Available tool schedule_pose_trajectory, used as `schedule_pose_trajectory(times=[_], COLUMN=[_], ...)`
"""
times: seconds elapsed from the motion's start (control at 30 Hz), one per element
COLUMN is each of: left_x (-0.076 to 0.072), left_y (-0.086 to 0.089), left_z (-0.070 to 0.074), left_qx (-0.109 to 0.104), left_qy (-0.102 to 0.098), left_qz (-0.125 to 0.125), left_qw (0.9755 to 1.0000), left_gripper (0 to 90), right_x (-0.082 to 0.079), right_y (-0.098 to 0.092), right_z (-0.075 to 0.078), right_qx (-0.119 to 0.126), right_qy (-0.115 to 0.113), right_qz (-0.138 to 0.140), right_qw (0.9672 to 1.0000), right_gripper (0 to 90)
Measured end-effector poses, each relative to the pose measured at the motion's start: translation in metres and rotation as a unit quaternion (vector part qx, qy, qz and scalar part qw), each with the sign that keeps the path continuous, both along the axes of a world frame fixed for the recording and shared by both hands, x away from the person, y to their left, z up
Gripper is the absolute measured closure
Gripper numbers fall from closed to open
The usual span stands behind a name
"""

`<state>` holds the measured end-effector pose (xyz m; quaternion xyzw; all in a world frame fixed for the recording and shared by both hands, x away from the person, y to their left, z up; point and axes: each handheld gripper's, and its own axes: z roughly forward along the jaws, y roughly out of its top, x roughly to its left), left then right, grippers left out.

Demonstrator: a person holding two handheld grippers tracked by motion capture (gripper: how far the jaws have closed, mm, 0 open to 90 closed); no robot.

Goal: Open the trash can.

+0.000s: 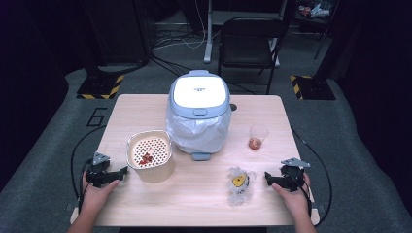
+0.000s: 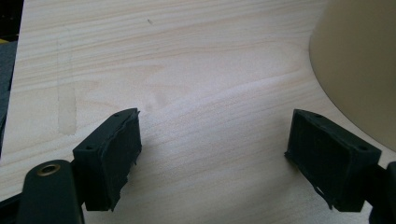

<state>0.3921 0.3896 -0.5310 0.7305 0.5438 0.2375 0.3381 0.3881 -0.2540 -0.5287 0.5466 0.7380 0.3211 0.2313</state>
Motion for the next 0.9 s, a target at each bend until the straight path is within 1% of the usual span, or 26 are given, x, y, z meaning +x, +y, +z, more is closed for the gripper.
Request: schedule_pose_trajectory(times=[0.17,0.23,0.3,0.33,0.43,0.47,0.53,0.57,0.6,0.63,0.67,0.7,0.73,0.77,0.8,0.83,0.87,0.9], left_x=[0.0,0.0,0.0,0.0,-0.001,-0.001,-0.001,-0.002,-0.002,-0.003,-0.004,-0.005,-0.005,-0.006,-0.006,-0.007,-0.008,-0.008], left_y=[0.0,0.001,0.001,0.001,0.001,0.001,0.002,0.003,0.003,0.005,0.004,0.004,0.004,0.004,0.004,0.004,0.003,0.002], left_z=[0.0,0.001,0.001,0.0,0.0,0.0,0.001,0.003,0.003,0.005,0.006,0.007,0.009,0.012,0.014,0.017,0.019,0.024], left_qx=[0.0,0.002,0.002,0.0,0.001,-0.001,-0.001,-0.011,-0.011,-0.015,-0.021,-0.027,-0.034,-0.041,-0.048,-0.058,-0.067,-0.066], left_qy=[0.0,0.005,0.004,-0.003,-0.001,-0.002,-0.006,0.001,0.001,0.005,0.01,0.008,0.005,0.007,0.009,0.012,0.011,0.016], left_qz=[0.0,-0.002,-0.001,0.0,0.001,0.002,0.003,0.005,0.005,0.003,0.007,0.01,0.01,0.012,0.011,0.01,0.013,0.011], left_qw=[1.0,1.0,1.0,1.0,1.0,1.0,1.0,0.9999,0.9999,0.9999,0.9997,0.9996,0.9994,0.999,0.9987,0.9982,0.9976,0.9977], left_gripper=[17.3,18.0,18.3,18.7,19.3,19.9,24.6,28.3,30.9,30.9,35.8,38.4,39.1,45.7,45.7,48.1,49.5,52.6], right_x=[0.0,0.0,0.0,0.0,-0.001,-0.001,-0.001,-0.002,-0.002,-0.003,-0.003,-0.003,-0.003,-0.003,-0.004,-0.004,-0.005,-0.006], right_y=[0.0,0.0,0.0,0.0,0.0,0.0,0.001,0.001,0.001,0.001,0.001,0.001,0.001,0.001,0.001,0.001,0.001,0.002], right_z=[0.0,0.0,0.0,0.0,0.0,0.0,0.0,0.001,0.001,0.001,0.002,0.003,0.003,0.004,0.005,0.006,0.007,0.008], right_qx=[0.0,0.0,0.002,0.002,0.004,0.002,0.005,0.004,0.004,0.004,0.003,0.001,0.002,0.002,0.004,0.009,0.01,0.004], right_qy=[-0.001,-0.001,-0.001,-0.004,-0.004,-0.005,-0.005,-0.006,-0.006,-0.007,-0.005,-0.004,-0.002,0.0,0.002,0.007,0.008,0.012], right_qz=[-0.001,-0.002,-0.004,-0.006,-0.008,-0.008,-0.011,-0.01,-0.01,-0.011,-0.01,-0.013,-0.013,-0.014,-0.016,-0.017,-0.014,-0.015], right_qw=[1.0,1.0,1.0,1.0,1.0,1.0,0.9999,0.9999,0.9999,0.9999,0.9999,0.9999,0.9999,0.9999,0.9999,0.9998,0.9998,0.9998], right_gripper=[5.7,6.1,6.5,7.3,8.1,8.5,9.2,13.2,13.2,14.6,15.7,17.3,19.5,22.2,24.2,25.5,26.5,29.1])
